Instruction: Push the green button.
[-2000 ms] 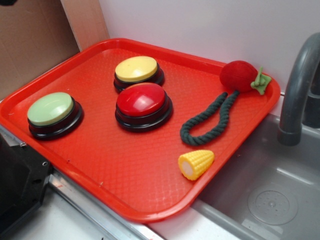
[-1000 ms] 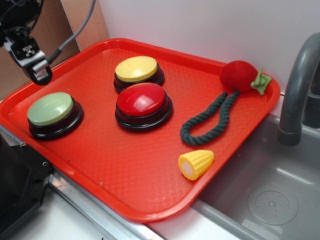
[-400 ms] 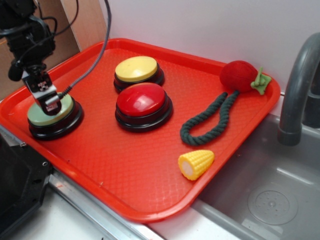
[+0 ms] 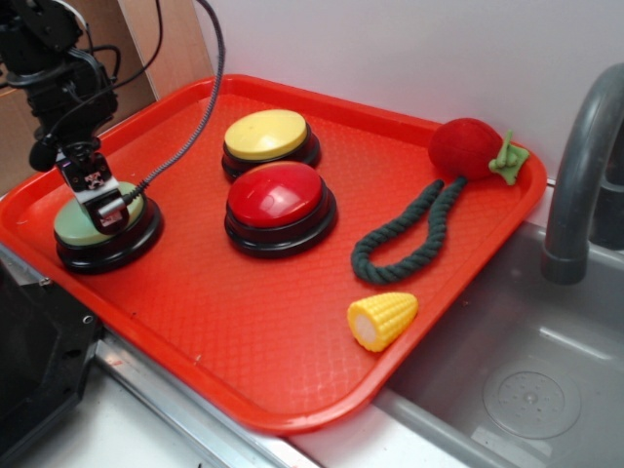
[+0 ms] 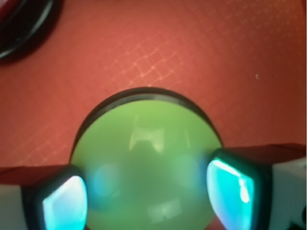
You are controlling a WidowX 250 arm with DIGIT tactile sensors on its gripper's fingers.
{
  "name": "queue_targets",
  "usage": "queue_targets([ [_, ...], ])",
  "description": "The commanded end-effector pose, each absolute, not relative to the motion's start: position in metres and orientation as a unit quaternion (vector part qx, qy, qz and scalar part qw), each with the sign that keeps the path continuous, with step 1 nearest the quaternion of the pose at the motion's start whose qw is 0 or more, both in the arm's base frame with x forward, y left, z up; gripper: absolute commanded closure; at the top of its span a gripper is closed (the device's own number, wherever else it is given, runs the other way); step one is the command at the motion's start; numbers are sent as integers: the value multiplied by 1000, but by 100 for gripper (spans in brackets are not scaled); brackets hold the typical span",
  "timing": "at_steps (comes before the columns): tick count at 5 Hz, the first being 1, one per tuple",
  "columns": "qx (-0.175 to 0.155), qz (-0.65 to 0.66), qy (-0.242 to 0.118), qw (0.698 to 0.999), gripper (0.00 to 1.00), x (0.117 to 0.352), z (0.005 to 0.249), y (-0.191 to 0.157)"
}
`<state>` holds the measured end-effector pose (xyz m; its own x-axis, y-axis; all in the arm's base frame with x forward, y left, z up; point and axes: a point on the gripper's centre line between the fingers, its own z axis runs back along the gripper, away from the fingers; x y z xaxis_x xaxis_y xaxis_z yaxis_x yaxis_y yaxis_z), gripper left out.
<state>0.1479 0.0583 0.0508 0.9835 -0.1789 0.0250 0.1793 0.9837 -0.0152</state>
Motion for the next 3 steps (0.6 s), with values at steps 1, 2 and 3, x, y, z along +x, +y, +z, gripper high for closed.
queue_targets([
  [1,-4,-93,-4,996,0,152,48,57],
  [2,2,-90,-11,996,0,152,62,55],
  [3,0,-75,-15,997,0,153,78,53],
])
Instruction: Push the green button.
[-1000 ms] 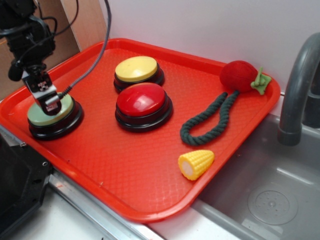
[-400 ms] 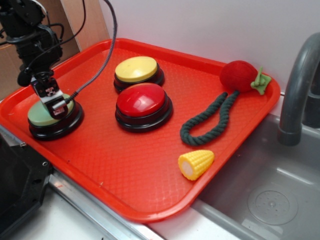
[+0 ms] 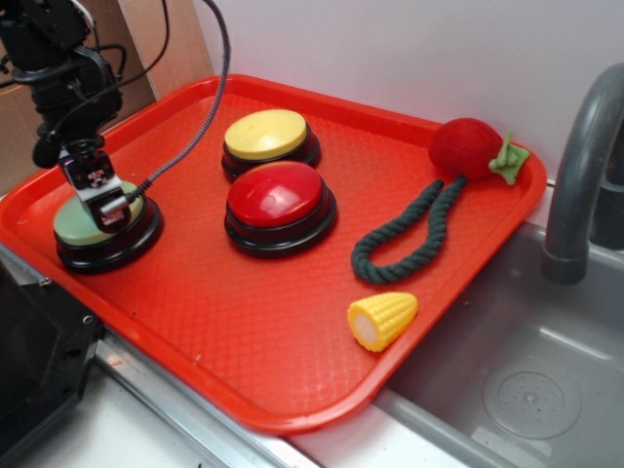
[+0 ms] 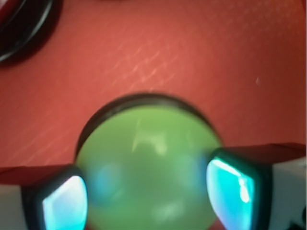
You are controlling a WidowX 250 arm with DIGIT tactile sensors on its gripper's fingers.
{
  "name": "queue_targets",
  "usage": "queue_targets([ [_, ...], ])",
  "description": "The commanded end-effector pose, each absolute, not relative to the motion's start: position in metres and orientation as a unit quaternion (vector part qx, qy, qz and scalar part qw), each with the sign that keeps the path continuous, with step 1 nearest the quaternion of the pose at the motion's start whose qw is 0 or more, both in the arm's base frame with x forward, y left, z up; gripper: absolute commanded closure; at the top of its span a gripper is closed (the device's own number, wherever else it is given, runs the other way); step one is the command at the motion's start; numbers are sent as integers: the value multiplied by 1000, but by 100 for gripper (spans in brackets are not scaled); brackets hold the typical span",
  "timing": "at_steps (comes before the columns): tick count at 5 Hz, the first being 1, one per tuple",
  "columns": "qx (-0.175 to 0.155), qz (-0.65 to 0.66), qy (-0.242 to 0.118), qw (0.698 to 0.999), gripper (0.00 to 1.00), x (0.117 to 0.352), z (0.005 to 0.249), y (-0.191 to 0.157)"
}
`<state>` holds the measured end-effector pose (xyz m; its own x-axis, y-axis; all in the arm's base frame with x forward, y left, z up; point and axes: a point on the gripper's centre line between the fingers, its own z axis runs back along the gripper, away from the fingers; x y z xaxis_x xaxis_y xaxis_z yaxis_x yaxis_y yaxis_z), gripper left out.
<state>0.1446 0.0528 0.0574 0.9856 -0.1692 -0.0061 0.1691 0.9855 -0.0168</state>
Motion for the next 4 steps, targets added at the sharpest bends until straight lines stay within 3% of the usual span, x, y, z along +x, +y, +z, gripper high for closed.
queue_targets([
  [1,-2,-73,-15,997,0,156,88,53],
  [4,8,-75,-40,996,0,159,113,52],
])
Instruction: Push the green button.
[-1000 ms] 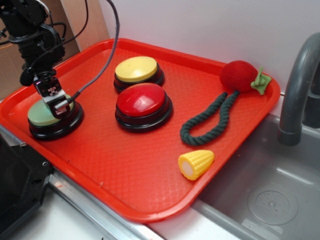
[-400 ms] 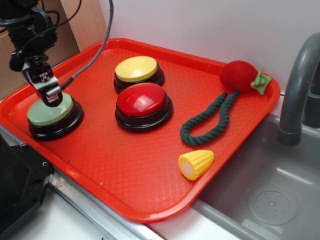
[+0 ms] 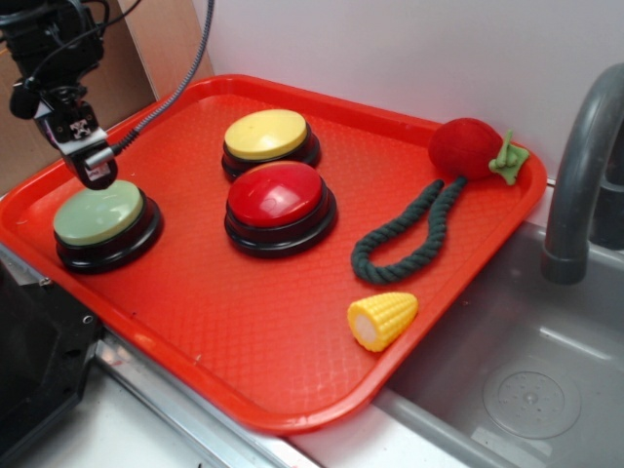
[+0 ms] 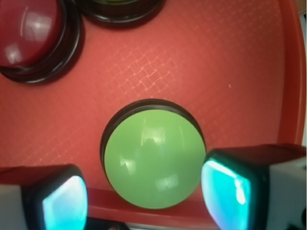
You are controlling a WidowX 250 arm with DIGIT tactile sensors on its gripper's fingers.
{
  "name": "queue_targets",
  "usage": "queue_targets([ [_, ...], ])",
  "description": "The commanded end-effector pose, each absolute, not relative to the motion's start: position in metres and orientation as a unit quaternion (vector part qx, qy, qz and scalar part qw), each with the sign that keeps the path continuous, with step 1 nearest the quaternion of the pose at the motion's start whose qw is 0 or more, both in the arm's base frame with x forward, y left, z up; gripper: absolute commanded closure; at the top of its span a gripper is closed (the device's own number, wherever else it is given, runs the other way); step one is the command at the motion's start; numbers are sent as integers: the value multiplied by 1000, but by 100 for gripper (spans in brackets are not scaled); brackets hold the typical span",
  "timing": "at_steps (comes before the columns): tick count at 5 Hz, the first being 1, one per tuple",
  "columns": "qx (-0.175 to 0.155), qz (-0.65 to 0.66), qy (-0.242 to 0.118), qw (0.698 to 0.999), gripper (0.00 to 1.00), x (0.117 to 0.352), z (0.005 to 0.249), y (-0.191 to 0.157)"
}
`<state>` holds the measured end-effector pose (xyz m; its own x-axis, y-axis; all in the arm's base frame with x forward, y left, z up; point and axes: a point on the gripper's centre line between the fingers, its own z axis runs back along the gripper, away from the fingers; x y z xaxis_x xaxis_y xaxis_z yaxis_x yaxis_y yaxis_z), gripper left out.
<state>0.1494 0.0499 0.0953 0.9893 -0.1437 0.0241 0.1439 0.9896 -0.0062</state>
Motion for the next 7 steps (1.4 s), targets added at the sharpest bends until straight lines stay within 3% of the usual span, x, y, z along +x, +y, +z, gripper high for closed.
queue_targets([
  [1,12,-74,-45,996,0,158,121,51],
  [2,31,-57,-34,997,0,156,130,51],
  [5,11,-41,-39,998,0,149,150,55],
  [7,15,-22,-56,998,0,138,172,57],
])
